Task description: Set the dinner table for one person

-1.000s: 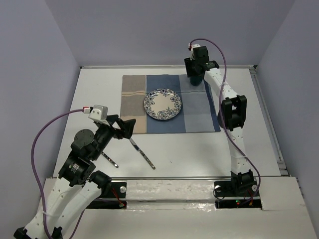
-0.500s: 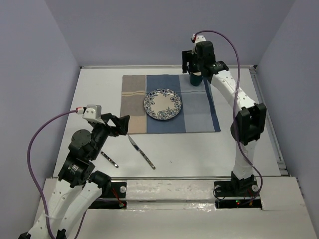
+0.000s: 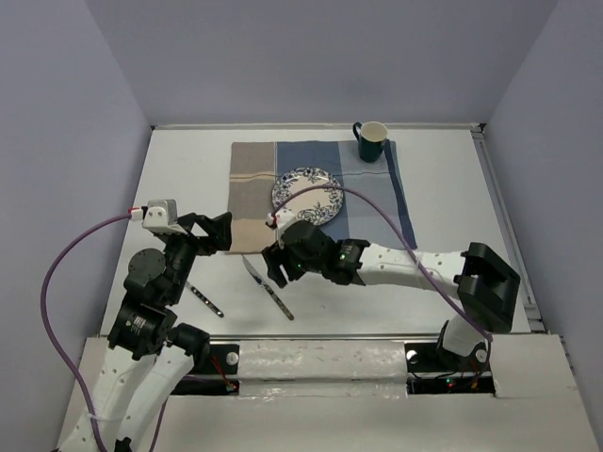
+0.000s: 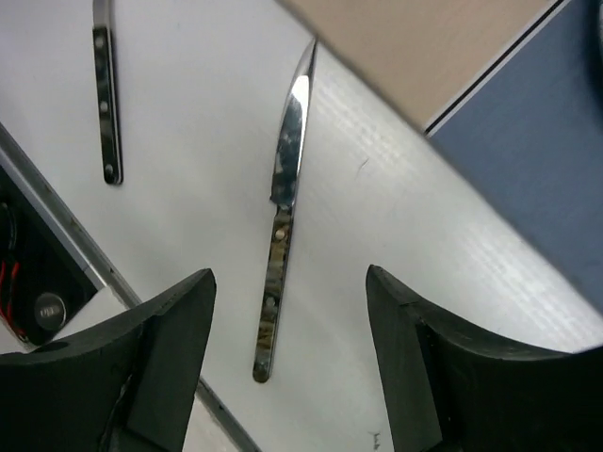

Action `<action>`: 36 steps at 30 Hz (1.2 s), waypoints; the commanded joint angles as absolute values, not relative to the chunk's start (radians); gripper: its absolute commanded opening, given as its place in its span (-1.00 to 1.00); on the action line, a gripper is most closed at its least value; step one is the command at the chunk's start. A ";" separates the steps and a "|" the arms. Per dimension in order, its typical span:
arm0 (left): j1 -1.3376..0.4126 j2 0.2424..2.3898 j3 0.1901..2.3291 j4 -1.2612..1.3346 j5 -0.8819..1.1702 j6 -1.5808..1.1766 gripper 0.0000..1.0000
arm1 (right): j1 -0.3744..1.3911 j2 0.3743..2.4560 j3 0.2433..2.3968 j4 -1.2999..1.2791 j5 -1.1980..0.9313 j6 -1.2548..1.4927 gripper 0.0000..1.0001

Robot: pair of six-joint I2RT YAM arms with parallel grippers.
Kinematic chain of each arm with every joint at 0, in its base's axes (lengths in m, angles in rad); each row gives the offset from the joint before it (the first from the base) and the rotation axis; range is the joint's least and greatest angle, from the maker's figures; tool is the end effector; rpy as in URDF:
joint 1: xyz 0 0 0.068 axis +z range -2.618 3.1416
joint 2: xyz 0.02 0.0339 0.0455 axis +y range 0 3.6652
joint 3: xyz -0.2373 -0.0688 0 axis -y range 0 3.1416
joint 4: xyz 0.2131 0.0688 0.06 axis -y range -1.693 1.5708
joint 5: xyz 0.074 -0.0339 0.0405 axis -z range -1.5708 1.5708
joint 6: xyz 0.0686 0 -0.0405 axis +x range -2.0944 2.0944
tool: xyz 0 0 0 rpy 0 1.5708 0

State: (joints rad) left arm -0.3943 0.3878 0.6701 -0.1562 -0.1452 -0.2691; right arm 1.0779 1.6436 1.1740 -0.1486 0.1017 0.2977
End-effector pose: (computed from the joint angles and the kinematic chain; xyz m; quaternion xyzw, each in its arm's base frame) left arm 0.1229 -0.0404 0.3381 -0.0131 0.6615 -0.1983 0.7231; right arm 0.1814 0.3230 0.2248 -0.3160 0.8297 0.2558 0.3825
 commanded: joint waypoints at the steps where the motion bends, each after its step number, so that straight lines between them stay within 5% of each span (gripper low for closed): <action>1: -0.382 0.388 0.695 -0.114 -0.156 -0.272 0.98 | 1.150 1.667 1.123 -0.060 0.216 0.411 0.29; 3: -0.380 0.387 0.695 -0.114 -0.153 -0.272 0.98 | 1.199 1.718 1.123 -0.061 0.221 0.419 0.08; 15: -0.379 0.379 0.693 -0.114 -0.144 -0.272 0.98 | 1.258 1.865 1.161 -0.121 0.267 0.449 -0.02; 23: -0.379 0.376 0.692 -0.110 -0.141 -0.273 0.98 | 1.296 1.870 1.206 -0.166 0.288 0.453 -1.00; 36: -0.376 0.368 0.693 -0.107 -0.144 -0.272 0.98 | 1.250 1.631 1.161 -0.176 0.364 0.422 -1.00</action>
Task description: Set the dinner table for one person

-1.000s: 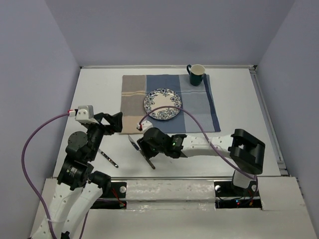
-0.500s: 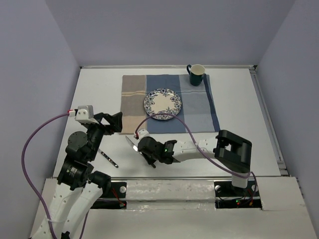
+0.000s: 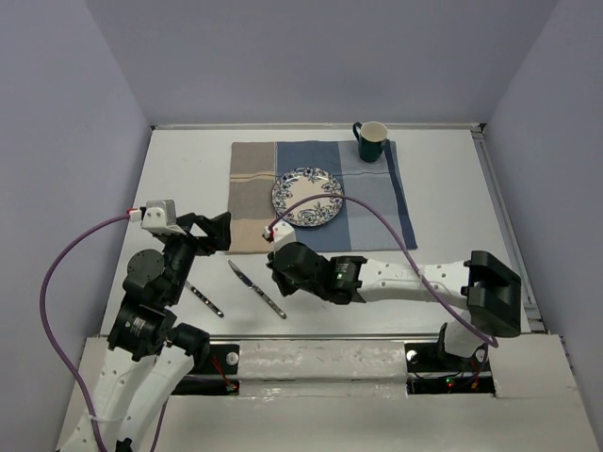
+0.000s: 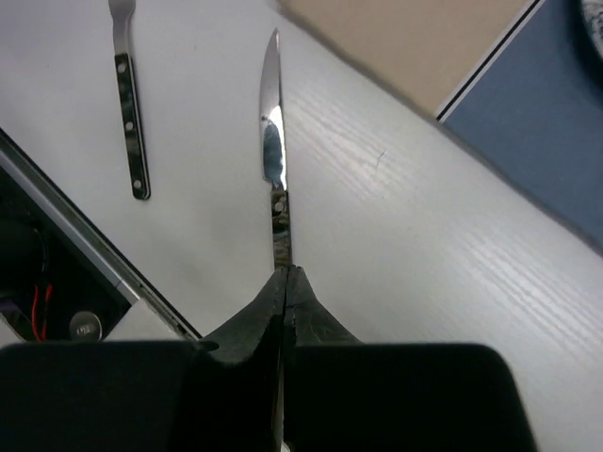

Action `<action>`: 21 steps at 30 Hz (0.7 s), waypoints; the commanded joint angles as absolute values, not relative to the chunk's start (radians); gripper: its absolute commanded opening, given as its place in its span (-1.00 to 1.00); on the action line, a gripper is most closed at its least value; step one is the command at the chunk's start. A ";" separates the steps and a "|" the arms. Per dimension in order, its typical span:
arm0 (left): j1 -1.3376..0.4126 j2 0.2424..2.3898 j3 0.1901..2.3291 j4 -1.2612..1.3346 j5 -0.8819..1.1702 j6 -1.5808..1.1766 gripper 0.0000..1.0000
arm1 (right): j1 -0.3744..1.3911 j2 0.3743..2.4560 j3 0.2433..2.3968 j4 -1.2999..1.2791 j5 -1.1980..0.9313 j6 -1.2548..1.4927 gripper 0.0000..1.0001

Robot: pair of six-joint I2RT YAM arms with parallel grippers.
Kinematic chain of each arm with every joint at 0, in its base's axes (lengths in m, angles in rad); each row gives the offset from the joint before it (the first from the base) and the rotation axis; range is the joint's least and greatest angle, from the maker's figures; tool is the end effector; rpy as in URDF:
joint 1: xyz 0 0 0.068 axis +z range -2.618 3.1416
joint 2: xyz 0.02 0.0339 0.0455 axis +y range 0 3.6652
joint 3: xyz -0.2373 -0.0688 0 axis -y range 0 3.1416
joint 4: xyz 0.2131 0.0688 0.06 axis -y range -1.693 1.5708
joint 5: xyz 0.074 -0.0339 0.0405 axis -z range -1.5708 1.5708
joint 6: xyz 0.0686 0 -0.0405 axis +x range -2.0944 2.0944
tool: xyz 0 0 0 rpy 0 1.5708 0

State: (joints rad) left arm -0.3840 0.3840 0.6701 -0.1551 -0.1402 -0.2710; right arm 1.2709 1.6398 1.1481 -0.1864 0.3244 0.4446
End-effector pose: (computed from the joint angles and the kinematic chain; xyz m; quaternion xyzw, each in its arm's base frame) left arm 0.1225 -0.0391 0.3386 -0.0154 0.6596 -0.1975 0.7250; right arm 0.1275 0.3382 0.2153 -0.2936 0.8433 0.2269 0.3888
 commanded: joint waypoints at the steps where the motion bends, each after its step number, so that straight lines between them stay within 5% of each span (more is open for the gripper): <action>1: -0.374 0.367 0.693 -0.109 -0.147 -0.272 0.98 | 1.250 1.658 1.182 -0.189 0.323 0.419 -0.92; 6: -0.376 0.376 0.695 -0.107 -0.144 -0.272 0.98 | 1.281 1.755 1.204 -0.190 0.288 0.434 -0.08; 10: -0.374 0.390 0.695 -0.104 -0.140 -0.272 0.98 | 1.314 1.842 1.244 -0.195 0.270 0.437 0.08; 16: -0.359 0.399 0.693 -0.101 -0.133 -0.273 0.98 | 1.335 1.949 1.285 -0.215 0.276 0.439 0.04; 20: -0.356 0.402 0.692 -0.097 -0.129 -0.275 0.98 | 1.354 1.980 1.298 -0.255 0.340 0.452 -0.57; 21: -0.356 0.403 0.692 -0.097 -0.124 -0.275 0.98 | 1.355 1.977 1.299 -0.258 0.351 0.454 -0.90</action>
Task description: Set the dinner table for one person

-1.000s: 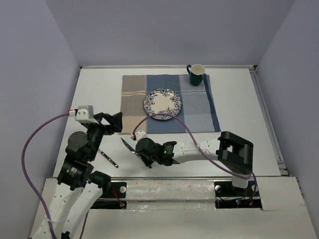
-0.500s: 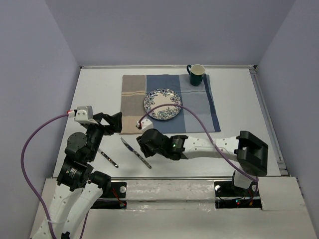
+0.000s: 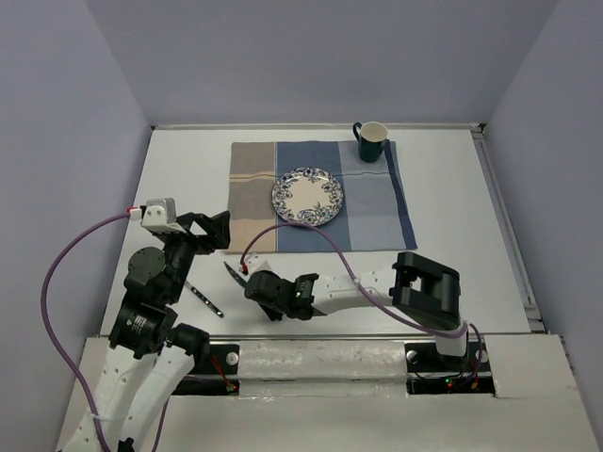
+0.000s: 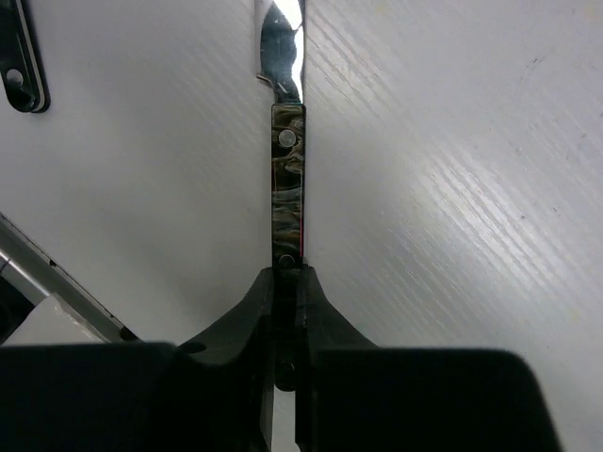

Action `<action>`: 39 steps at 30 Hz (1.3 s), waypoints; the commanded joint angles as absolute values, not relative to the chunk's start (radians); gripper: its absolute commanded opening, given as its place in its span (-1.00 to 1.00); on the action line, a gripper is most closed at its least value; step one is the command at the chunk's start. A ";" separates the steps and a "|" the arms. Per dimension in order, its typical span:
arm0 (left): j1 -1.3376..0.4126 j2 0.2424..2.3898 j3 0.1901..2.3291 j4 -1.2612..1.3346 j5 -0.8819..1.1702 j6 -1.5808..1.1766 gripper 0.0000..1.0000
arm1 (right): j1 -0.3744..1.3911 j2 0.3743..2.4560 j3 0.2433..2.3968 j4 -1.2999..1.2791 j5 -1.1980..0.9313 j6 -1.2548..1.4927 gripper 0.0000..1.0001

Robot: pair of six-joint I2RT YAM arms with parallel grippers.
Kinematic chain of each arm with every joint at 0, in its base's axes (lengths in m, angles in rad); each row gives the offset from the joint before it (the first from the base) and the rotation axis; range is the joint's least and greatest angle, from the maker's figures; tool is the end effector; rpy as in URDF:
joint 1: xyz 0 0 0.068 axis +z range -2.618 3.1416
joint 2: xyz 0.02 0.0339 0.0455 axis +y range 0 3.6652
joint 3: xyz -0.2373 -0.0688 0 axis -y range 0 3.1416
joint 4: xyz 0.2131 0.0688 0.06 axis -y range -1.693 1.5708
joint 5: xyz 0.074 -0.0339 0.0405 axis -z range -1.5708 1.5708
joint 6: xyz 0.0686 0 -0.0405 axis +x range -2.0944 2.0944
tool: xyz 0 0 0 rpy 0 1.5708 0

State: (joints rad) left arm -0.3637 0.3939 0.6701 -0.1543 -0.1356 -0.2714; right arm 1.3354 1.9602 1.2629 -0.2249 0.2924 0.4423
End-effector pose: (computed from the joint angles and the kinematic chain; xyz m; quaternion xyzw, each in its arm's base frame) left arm 0.1252 -0.0377 0.3377 -0.0202 0.6628 -0.1906 0.7238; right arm 0.1117 0.3808 0.1309 -0.3631 0.8659 0.1577 0.3059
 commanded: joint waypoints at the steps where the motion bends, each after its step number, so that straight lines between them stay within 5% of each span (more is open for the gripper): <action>1: -0.356 0.405 0.692 -0.095 -0.123 -0.275 0.98 | 1.355 1.974 1.299 -0.261 0.360 0.456 -1.00; 9: -0.356 0.391 0.692 -0.101 -0.135 -0.272 0.98 | 1.344 1.696 1.175 -0.210 0.495 0.462 -1.00; 17: -0.360 0.379 0.690 -0.097 -0.115 -0.273 0.98 | 0.977 1.457 1.009 -0.129 0.491 0.428 -1.00; 27: -0.387 0.368 0.690 -0.095 -0.115 -0.272 0.98 | 0.655 1.662 1.164 -0.083 0.443 0.278 -1.00; 39: -0.400 0.367 0.690 -0.098 -0.115 -0.272 0.98 | 0.525 1.819 1.227 -0.078 0.356 0.241 -1.00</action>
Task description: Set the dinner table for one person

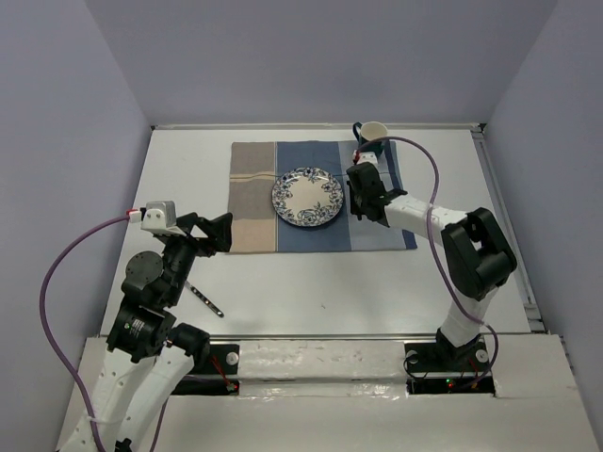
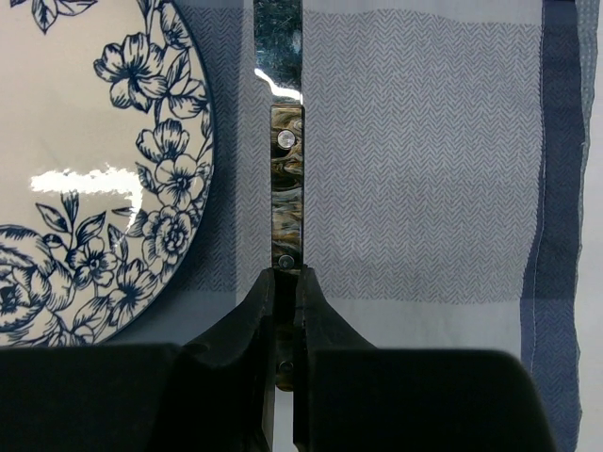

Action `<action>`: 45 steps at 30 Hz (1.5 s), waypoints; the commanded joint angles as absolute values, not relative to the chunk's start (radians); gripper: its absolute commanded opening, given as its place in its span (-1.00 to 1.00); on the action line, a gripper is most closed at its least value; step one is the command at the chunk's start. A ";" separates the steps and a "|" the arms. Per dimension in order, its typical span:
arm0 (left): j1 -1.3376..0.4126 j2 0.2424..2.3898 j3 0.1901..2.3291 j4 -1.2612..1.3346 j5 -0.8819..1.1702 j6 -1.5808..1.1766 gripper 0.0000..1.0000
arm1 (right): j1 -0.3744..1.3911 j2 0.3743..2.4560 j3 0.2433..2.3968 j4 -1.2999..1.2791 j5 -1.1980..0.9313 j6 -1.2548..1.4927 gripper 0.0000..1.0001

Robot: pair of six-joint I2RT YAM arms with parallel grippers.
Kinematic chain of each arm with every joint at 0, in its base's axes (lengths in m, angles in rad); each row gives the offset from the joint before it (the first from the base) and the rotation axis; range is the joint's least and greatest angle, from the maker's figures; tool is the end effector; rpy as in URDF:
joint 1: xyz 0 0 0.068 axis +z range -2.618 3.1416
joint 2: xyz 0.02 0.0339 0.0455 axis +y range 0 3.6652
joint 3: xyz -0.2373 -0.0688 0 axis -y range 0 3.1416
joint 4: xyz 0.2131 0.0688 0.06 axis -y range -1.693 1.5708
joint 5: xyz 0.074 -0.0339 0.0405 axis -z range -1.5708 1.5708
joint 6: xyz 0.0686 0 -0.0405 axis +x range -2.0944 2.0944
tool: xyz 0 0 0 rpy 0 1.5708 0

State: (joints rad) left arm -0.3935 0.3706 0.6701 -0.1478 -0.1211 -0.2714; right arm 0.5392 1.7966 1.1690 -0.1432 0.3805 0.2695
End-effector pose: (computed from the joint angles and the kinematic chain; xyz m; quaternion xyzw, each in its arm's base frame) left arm 0.1188 -0.0403 0.3411 -0.0061 0.6519 -0.2099 0.7287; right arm 0.3388 0.1731 0.1723 -0.0486 0.9061 -0.0097 0.4201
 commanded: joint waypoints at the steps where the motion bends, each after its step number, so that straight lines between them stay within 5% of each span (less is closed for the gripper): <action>1: -0.400 0.373 0.690 -0.097 -0.117 -0.272 0.98 | 0.525 1.828 1.230 -0.078 0.357 0.241 -1.00; 15: -0.391 0.384 0.690 -0.098 -0.121 -0.270 0.98 | 0.506 1.875 1.229 -0.089 0.367 0.273 -1.00; 29: -0.371 0.388 0.690 -0.101 -0.124 -0.270 0.98 | 0.506 1.875 1.232 -0.138 0.403 0.282 -0.60; 31: -0.370 0.390 0.690 -0.101 -0.124 -0.271 0.98 | 0.506 1.873 1.244 -0.149 0.399 0.278 -0.23; 40: -0.367 0.403 0.693 -0.103 -0.124 -0.272 0.98 | 0.540 1.703 1.209 -0.160 0.304 0.272 -0.15; 45: -0.367 0.400 0.693 -0.106 -0.140 -0.281 0.98 | 0.784 1.649 1.190 -0.075 0.186 0.279 -0.11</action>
State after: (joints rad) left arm -0.3710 0.3973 0.6701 -0.1482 -0.1230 -0.2718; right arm 0.5747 1.7012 1.1957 -0.1692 0.3054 0.2829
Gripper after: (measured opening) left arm 0.989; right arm 0.434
